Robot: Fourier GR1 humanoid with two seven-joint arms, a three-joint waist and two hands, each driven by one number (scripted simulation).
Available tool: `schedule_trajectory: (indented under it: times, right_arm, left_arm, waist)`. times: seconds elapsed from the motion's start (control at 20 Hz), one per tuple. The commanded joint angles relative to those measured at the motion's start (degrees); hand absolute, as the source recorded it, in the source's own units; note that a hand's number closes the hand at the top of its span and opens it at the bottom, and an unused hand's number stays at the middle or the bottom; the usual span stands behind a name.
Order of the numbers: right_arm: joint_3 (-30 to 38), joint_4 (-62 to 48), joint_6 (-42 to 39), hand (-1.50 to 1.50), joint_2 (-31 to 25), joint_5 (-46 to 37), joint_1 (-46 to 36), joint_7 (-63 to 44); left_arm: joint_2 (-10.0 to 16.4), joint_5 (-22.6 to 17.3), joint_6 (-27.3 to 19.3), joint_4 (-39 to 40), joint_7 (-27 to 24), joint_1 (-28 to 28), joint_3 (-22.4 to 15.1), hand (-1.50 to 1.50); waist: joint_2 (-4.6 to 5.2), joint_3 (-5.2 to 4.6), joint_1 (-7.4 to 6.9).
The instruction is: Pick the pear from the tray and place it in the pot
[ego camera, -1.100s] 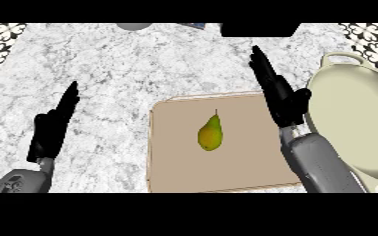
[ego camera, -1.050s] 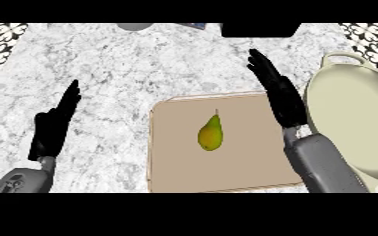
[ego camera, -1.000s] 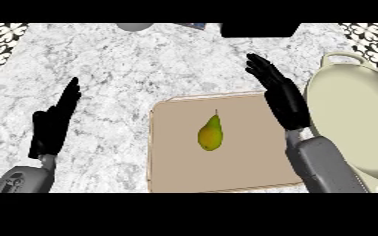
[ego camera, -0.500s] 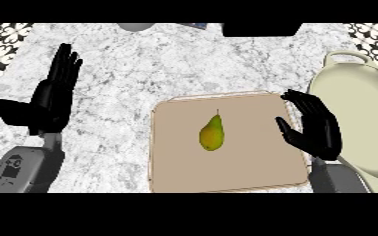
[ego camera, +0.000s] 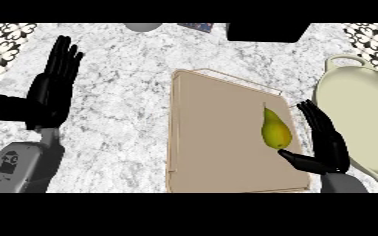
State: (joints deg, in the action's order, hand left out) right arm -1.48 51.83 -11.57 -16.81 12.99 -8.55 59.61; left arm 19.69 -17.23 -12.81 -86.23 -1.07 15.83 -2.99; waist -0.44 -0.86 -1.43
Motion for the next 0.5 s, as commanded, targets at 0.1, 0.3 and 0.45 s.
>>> schedule_trajectory:
  times: [0.1,0.3,0.45]
  right_arm:
    - [-5.4,-6.1,0.7,-1.5,-3.9,-11.4,-2.6,5.4]
    - [-6.8,-7.5,1.8,-1.5,-3.0,-15.1,-5.0,4.1]
    - [-7.1,-0.4,2.0,-1.5,-3.6,-15.8,-4.0,-4.6]
  left_arm:
    - [-1.1,0.3,0.1,2.0,0.2,2.0,0.8,0.0]
    - [-0.8,1.9,0.0,-0.8,2.8,1.2,0.6,0.0]
    - [-1.3,1.9,2.1,-0.7,0.3,-1.6,2.8,0.0]
  waist:
    - [0.63,0.9,1.08]
    - [0.51,0.9,1.12]
    - [0.4,0.85,1.45]
